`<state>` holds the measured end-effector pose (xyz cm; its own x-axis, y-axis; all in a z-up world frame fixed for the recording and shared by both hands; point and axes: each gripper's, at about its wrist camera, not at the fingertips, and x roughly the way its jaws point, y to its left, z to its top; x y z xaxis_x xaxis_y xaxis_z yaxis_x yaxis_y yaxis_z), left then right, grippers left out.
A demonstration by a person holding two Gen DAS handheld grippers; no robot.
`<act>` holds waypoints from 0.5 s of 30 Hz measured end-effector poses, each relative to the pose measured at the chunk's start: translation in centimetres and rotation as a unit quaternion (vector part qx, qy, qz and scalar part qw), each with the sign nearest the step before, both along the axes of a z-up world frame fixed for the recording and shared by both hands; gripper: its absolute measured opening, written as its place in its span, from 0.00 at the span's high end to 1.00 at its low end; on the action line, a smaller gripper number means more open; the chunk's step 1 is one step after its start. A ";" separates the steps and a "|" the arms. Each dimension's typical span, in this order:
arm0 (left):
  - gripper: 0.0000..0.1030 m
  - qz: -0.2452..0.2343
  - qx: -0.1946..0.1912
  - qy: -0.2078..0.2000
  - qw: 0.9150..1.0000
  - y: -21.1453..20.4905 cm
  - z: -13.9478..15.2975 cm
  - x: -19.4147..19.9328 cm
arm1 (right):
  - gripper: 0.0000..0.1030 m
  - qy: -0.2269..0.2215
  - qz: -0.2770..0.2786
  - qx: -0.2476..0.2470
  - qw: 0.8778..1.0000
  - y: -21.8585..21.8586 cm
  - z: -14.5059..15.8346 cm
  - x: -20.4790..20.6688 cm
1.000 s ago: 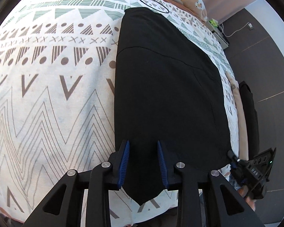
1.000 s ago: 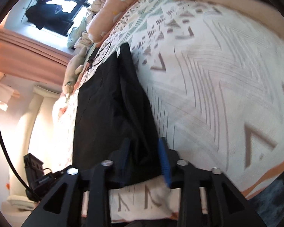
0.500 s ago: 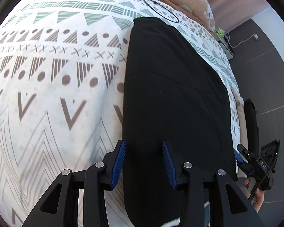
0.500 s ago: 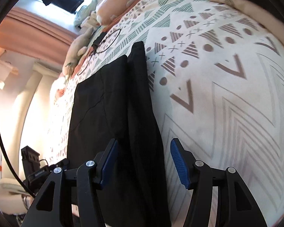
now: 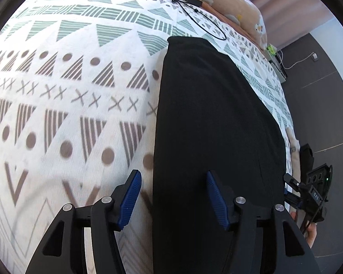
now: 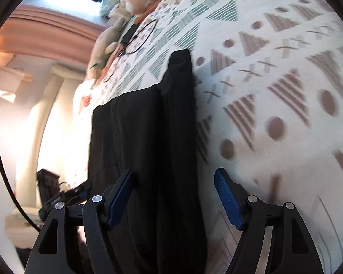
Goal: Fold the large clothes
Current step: 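Grasp the folded black jacket's end with both tools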
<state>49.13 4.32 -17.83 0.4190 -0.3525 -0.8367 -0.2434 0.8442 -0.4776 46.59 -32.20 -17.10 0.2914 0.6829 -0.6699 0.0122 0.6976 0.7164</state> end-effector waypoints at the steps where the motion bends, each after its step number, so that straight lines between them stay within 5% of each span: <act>1: 0.42 -0.001 0.002 -0.001 1.000 0.0 0.0 0.4 | 0.29 0.005 0.007 0.012 1.000 0.2 -0.3 0.5; 10: 0.42 0.007 0.004 -0.017 1.000 0.2 -0.5 3.9 | 0.32 0.018 0.037 0.043 0.998 2.0 -1.4 3.9; 15: 0.42 -0.003 0.010 -0.012 1.000 -0.1 -0.8 6.0 | 0.63 0.028 0.025 0.025 0.999 2.1 -1.7 4.9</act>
<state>55.09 4.22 -18.64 0.4373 -0.3384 -0.8332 -0.2263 0.8553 -0.4662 51.50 -30.10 -18.79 0.2185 0.7286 -0.6491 0.0198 0.6617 0.7495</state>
